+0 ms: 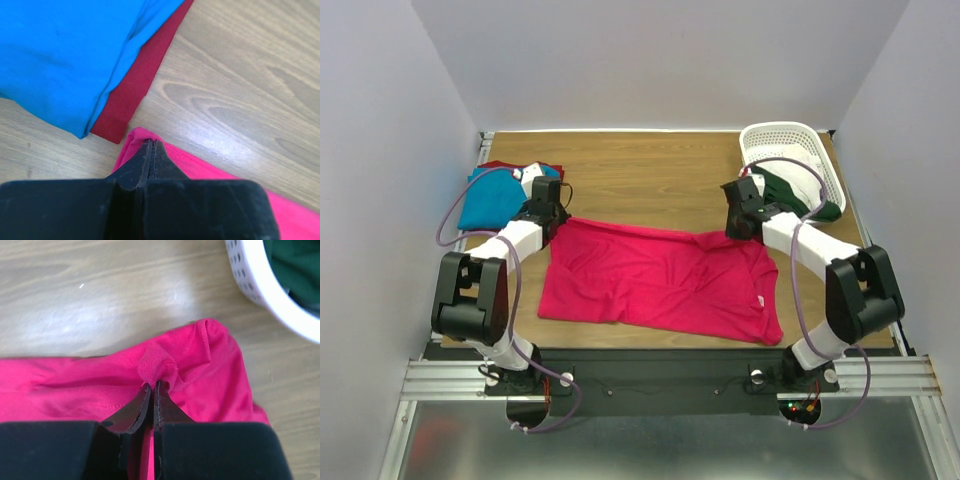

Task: Fold and stack the t-shirts
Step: Fold the tshirt

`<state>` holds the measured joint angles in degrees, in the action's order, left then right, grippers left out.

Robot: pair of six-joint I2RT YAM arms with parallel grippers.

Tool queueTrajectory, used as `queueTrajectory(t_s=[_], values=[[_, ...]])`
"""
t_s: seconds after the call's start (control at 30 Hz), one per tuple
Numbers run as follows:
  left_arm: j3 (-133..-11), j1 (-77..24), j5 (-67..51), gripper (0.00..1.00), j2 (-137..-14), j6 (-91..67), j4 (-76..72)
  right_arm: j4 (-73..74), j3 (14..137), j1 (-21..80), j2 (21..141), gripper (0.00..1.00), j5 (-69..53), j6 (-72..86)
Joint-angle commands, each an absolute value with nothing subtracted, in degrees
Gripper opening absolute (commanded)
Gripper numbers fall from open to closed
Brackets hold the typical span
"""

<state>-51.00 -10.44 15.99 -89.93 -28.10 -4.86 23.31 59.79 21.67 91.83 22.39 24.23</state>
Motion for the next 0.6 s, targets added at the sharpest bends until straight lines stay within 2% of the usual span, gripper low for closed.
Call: queueTrajectory(t_s=[0.0, 0.57], values=[[-49.4, -10.2, 18.7, 0.00, -86.0, -28.1, -5.9, 28.0, 58.5, 23.2, 85.4, 0.00, 21.0, 24.9], [-45.4, -10.2, 24.0, 0.00, -81.0, -28.0, -5.0, 43.9, 55.9, 28.7, 74.4, 0.00, 15.8, 30.5]])
